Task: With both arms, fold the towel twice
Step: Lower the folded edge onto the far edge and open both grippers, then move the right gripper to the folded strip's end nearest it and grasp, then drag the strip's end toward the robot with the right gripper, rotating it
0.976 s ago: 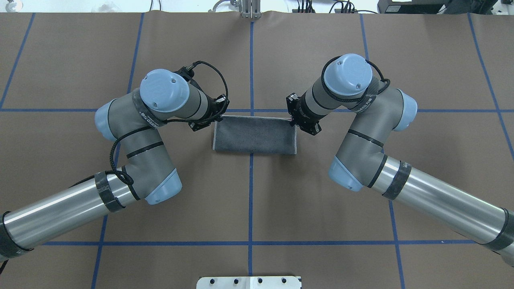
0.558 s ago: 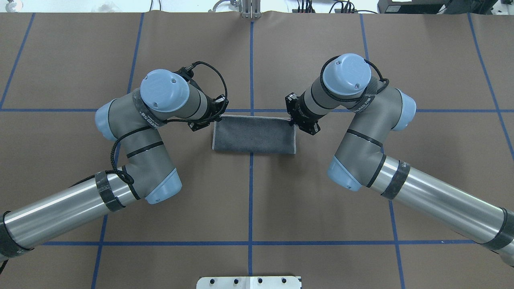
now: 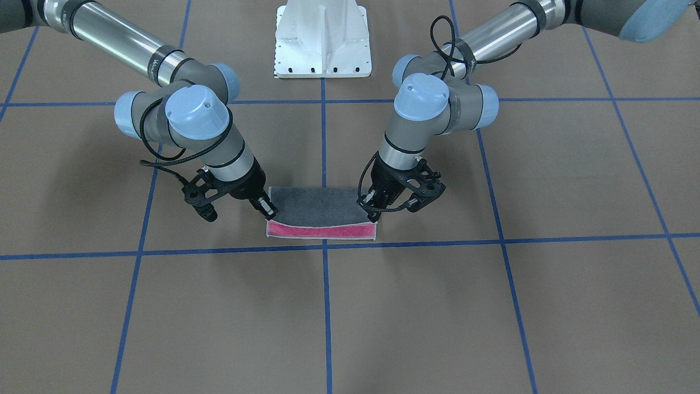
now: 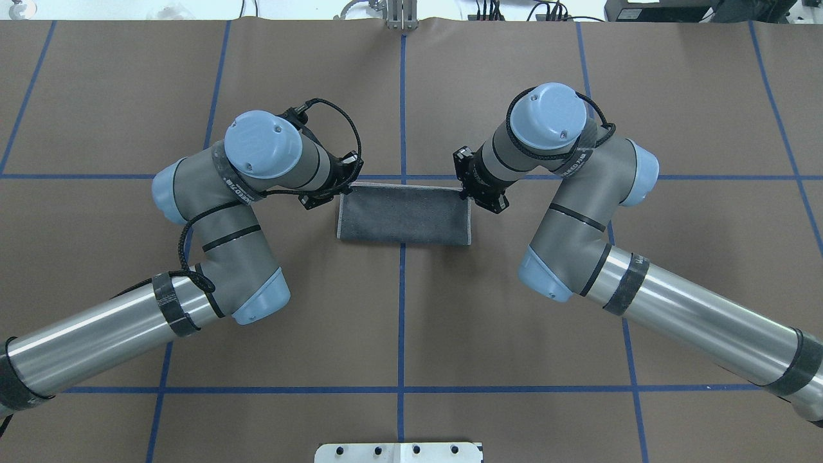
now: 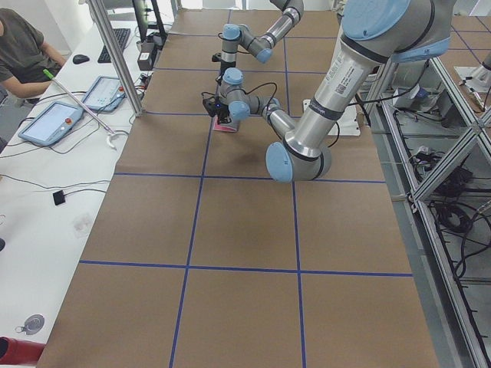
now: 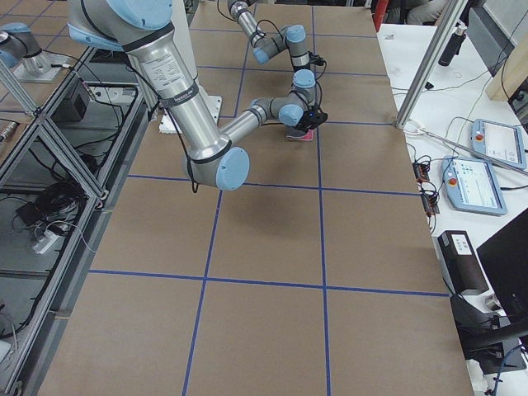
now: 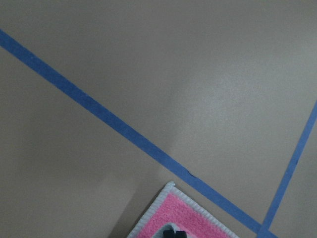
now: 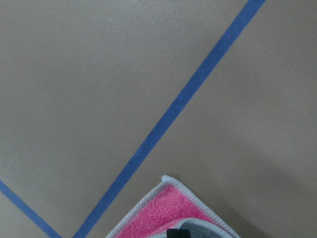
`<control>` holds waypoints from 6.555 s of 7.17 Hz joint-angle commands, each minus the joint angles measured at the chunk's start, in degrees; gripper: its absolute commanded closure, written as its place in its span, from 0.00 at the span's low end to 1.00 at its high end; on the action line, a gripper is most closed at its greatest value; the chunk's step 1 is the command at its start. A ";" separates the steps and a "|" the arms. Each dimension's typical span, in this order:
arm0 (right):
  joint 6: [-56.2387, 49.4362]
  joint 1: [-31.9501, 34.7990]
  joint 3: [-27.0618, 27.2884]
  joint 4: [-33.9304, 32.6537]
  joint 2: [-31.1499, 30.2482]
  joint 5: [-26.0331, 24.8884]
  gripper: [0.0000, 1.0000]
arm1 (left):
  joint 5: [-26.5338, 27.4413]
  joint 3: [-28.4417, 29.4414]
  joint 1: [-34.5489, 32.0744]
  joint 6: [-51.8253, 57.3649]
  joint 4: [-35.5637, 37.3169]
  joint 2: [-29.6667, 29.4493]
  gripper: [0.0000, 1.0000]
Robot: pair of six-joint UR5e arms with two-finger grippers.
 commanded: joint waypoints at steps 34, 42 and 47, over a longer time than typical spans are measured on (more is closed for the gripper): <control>17.11 -8.52 7.63 0.53 -6.02 -10.43 1.00 | -0.09 -1.98 -2.59 -2.37 -1.32 -0.13 0.10; 22.61 -16.32 24.92 -11.95 -8.48 -9.64 1.00 | -2.98 -4.52 -3.47 -2.37 -0.97 0.13 0.11; 22.57 -18.65 27.14 -12.04 -8.65 -7.28 0.00 | -3.08 -6.55 -2.77 -2.46 -0.79 0.48 0.11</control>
